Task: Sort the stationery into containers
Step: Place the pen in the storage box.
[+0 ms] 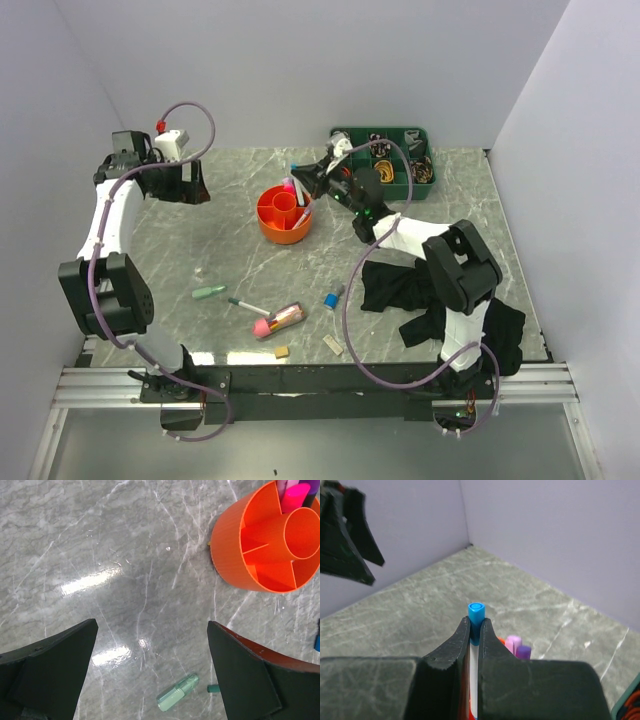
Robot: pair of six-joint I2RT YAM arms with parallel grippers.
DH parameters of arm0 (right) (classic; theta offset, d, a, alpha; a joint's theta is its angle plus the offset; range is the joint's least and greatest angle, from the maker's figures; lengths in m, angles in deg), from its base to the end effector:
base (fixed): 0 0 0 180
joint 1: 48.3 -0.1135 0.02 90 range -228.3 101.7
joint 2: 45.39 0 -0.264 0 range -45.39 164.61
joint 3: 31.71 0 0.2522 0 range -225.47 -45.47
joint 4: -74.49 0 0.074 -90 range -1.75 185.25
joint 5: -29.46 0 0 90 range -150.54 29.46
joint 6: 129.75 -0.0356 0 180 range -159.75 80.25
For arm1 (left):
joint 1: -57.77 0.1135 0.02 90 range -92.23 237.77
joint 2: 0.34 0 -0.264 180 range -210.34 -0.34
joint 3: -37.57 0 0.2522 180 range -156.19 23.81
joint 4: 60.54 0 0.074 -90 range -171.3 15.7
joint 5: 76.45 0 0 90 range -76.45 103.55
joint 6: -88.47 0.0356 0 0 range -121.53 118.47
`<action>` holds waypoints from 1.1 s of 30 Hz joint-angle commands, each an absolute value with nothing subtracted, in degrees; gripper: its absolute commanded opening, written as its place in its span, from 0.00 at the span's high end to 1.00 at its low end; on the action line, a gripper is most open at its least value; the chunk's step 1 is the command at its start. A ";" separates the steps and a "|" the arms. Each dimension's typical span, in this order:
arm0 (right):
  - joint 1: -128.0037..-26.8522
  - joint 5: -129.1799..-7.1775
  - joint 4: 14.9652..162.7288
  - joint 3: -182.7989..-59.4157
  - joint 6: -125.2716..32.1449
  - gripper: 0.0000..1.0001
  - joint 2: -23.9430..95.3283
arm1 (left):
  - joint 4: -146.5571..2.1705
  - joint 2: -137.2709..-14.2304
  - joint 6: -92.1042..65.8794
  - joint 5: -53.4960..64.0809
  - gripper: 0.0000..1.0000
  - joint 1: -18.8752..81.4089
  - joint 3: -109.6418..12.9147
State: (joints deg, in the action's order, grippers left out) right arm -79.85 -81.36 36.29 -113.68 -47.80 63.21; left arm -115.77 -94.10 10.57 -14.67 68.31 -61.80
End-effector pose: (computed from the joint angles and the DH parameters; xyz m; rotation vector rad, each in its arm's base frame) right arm 0.3639 0.2383 0.2722 -0.5924 1.3036 0.8214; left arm 0.3536 0.0487 0.3213 0.2473 2.3287 -0.4064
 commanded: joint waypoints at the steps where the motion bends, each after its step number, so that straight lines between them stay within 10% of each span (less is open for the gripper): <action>1: -79.33 -78.47 33.14 -112.62 -47.40 1.00 64.91 | -116.22 -95.09 9.63 -13.78 0.01 67.70 -65.66; 19: -82.23 -72.05 39.21 -109.64 -47.40 0.99 65.09 | -115.08 -93.07 10.33 -16.33 0.01 67.87 -62.33; 27: -82.84 -73.37 47.11 -112.00 -46.52 0.57 62.72 | -112.01 -90.61 8.93 -17.64 0.01 67.87 -59.34; 33: -82.23 -72.40 53.53 -113.76 -44.32 0.45 56.67 | -108.93 -87.89 7.96 -18.53 0.01 67.87 -56.71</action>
State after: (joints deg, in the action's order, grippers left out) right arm -82.65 -73.51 51.00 -110.84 -46.23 64.32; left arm -113.15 -92.07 9.01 -16.23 67.92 -57.91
